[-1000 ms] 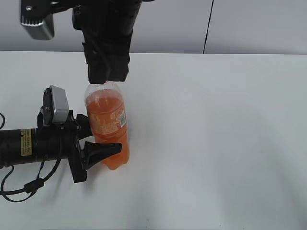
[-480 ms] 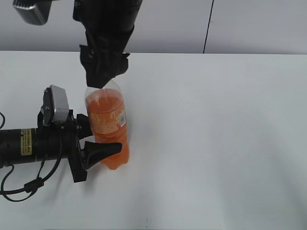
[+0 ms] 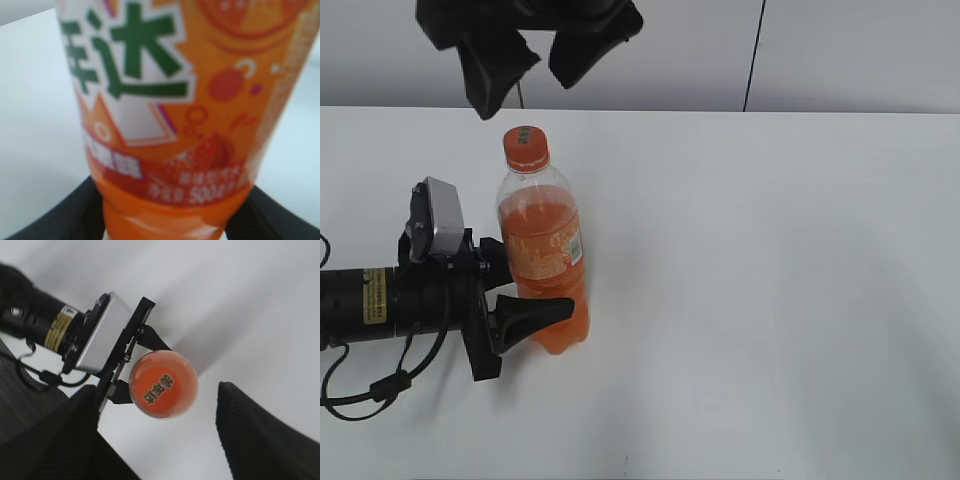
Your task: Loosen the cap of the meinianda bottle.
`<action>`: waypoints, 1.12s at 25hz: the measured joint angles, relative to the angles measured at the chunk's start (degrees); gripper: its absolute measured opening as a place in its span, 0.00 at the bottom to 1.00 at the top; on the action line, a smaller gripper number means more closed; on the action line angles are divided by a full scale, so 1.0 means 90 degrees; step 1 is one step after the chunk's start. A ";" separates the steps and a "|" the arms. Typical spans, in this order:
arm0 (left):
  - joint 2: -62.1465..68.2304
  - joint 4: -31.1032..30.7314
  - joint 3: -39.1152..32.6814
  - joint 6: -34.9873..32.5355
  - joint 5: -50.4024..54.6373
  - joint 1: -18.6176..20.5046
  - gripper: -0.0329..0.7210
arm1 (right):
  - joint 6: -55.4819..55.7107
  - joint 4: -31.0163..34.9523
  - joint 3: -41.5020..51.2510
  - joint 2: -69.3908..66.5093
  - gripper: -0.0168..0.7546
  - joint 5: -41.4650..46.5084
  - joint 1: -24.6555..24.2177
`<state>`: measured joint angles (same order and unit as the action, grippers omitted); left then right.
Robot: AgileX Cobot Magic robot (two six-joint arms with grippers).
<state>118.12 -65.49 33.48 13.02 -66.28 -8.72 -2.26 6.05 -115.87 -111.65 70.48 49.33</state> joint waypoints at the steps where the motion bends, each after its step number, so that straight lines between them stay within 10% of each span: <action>1: 0.0000 -0.0006 0.0000 0.0000 0.0007 0.0000 0.58 | 0.0747 -0.0049 0.0000 0.0000 0.73 0.0000 0.0000; 28: -0.0012 -0.0012 0.0000 0.0000 0.0034 0.0000 0.58 | 0.2397 -0.0137 0.0095 -0.0398 0.67 0.0000 0.0000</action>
<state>118.02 -65.60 33.48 13.02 -65.97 -8.72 19.32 4.82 -115.02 -115.23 70.48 49.33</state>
